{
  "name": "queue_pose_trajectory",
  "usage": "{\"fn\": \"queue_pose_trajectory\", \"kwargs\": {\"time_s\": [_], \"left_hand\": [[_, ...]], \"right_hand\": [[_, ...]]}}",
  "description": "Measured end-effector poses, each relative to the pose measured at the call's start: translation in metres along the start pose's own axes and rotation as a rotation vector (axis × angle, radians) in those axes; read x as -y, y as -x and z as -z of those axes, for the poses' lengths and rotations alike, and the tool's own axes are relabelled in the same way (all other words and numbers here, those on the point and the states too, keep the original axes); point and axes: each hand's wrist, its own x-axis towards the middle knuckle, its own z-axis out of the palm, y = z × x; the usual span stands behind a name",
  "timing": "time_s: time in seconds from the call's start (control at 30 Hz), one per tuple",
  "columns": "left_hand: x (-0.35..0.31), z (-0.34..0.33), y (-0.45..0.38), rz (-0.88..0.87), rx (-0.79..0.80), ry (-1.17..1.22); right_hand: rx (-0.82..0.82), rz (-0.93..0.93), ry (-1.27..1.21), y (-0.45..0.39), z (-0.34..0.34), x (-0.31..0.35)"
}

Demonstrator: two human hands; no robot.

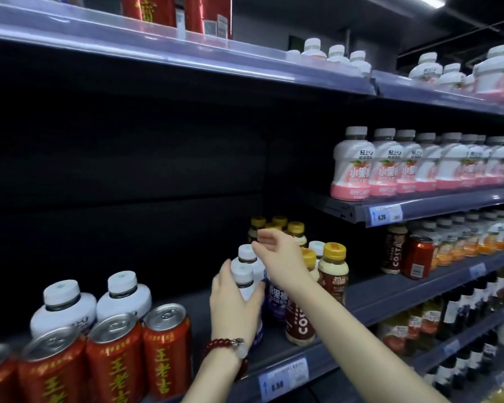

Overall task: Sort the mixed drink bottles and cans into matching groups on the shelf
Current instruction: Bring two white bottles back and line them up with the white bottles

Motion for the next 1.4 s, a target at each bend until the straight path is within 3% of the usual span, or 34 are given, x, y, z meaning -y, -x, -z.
{"fn": "queue_pose_trajectory", "kwargs": {"time_s": [0.3, 0.57, 0.73, 0.87, 1.0, 1.17, 1.27, 1.4], "left_hand": [[0.026, -0.006, -0.015, 0.159, 0.001, 0.031], [0.025, -0.008, -0.026, 0.193, 0.009, 0.089], [0.023, -0.005, -0.018, 0.128, -0.039, 0.096], [0.010, 0.013, -0.004, 0.022, -0.053, 0.120], [-0.017, 0.049, 0.013, -0.078, -0.082, 0.217], [-0.036, 0.113, 0.038, -0.081, -0.104, 0.401], [-0.035, 0.157, 0.049, -0.078, -0.107, 0.455], [-0.030, 0.216, 0.055, -0.079, -0.130, 0.414]], "right_hand": [[0.126, -0.280, 0.202, -0.044, -0.034, -0.018], [0.156, -0.204, 0.381, -0.054, -0.034, -0.023], [0.137, -0.135, 0.327, -0.042, -0.029, -0.014], [0.012, -0.016, 0.231, -0.028, -0.022, 0.001], [-0.105, 0.103, 0.114, -0.013, -0.015, 0.030], [-0.205, 0.250, 0.039, 0.014, -0.009, 0.077], [-0.176, 0.254, -0.066, 0.030, -0.015, 0.106], [0.004, 0.197, -0.235, 0.050, -0.036, 0.145]]}}
